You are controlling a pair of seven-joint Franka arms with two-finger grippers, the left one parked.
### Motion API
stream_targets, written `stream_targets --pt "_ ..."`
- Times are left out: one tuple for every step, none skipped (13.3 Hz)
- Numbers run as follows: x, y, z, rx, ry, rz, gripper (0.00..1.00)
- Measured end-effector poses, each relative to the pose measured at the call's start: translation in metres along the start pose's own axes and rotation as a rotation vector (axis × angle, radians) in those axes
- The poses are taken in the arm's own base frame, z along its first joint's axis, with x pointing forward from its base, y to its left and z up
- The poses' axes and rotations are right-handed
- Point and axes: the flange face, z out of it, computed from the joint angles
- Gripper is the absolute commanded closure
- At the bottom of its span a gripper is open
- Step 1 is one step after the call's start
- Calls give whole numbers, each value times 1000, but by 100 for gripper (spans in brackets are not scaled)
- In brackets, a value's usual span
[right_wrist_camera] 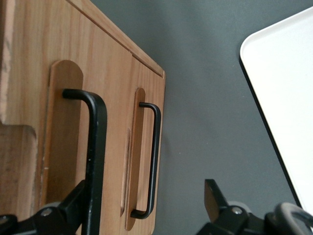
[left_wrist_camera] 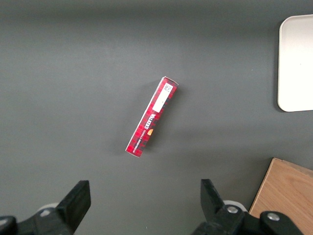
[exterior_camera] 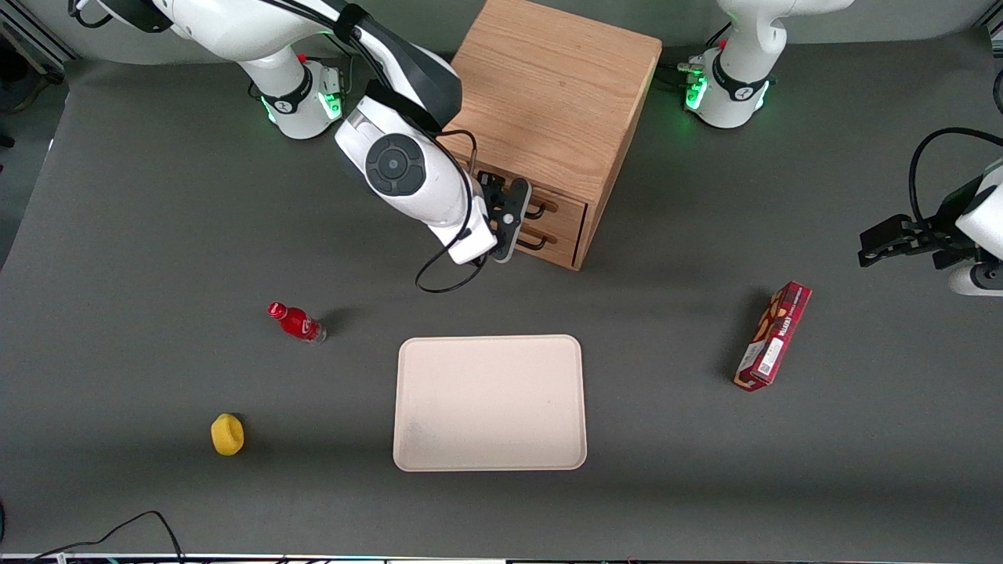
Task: Open upper drawer
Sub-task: 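Pull the upper drawer outward by its handle with the right gripper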
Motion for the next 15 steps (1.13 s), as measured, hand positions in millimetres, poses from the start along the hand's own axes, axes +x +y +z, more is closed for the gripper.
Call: stream_targets --pt "-1 3 -1 -7 5 -10 0" --pt "-3 10 -2 -19 7 -15 0" --pt "-7 19 -2 -33 9 -21 0" --pt "-11 30 -2 -44 11 -28 0" --pt "-15 40 -3 -55 15 -32 0" --pt "-19 49 -4 -65 22 -31 0" --pt "-21 56 -6 -73 27 -29 0" --pt "-22 59 -8 -80 33 -27 0" --pt "-23 63 -10 -85 36 -23 0" --pt "-24 68 -13 -92 40 -20 0" --pt "-27 75 -16 -101 42 -19 0" --pt "-31 82 -19 -110 43 -15 0" --pt "-35 90 -24 -120 46 -10 0" --pt "-38 97 -27 -128 48 -4 0" --pt "-41 102 -30 -137 52 4 0"
